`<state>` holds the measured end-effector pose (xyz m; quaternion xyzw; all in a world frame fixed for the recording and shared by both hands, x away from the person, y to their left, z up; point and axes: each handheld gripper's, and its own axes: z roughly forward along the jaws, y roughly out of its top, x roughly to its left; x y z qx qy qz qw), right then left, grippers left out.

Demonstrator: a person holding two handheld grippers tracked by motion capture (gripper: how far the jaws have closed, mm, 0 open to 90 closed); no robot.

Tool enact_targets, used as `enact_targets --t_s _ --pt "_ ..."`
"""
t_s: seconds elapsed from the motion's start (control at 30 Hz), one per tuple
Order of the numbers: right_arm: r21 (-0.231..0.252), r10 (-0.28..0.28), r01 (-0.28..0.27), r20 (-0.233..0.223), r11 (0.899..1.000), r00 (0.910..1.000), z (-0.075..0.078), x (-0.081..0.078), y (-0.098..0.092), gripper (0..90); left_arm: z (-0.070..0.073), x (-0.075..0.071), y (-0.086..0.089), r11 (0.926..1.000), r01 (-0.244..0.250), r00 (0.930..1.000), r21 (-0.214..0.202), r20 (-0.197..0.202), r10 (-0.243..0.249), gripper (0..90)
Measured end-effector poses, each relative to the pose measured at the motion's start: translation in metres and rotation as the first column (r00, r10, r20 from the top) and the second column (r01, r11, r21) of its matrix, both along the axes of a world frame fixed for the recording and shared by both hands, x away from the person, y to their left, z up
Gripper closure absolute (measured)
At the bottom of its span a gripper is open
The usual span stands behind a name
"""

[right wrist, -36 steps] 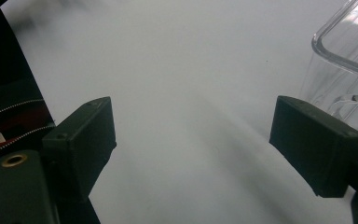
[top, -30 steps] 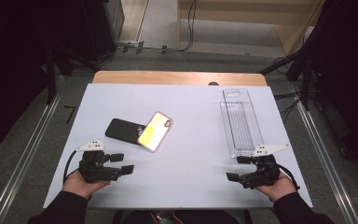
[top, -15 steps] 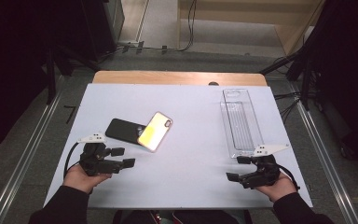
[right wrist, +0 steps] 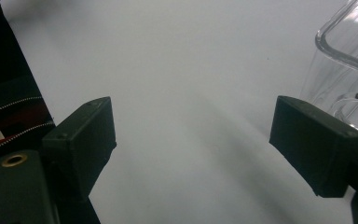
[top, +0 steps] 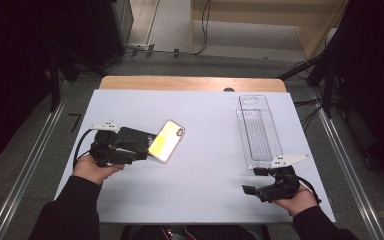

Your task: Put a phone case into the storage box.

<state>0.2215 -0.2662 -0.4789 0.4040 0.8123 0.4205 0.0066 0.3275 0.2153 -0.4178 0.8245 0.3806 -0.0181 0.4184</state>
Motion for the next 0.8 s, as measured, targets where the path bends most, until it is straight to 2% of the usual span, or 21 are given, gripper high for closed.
enact_targets --t_s 0.1,0.3,0.53,0.8 --pt "0.001 0.000 0.000 -0.001 1.000 1.0000 0.000 0.000 0.000 12.6 0.000 0.007 -0.002 0.9999 0.002 1.0000 -0.011 -0.009 -0.002 27.2" --pt "-0.001 0.003 -0.003 -0.003 1.000 1.0000 0.000 0.000 0.000 12.6 0.001 0.019 -0.008 0.9999 -0.008 1.0000 0.011 -0.003 0.008 28.1" --pt "-0.003 0.005 -0.005 -0.001 1.000 1.0000 0.000 0.000 0.000 12.6 0.001 0.037 -0.013 0.9997 -0.024 0.9997 0.000 -0.009 0.024 29.0" --pt "-0.003 0.005 -0.005 -0.004 1.000 1.0000 0.000 0.000 0.000 12.6 -0.001 0.054 -0.021 0.9982 -0.045 0.9990 0.039 0.006 0.045 31.0"
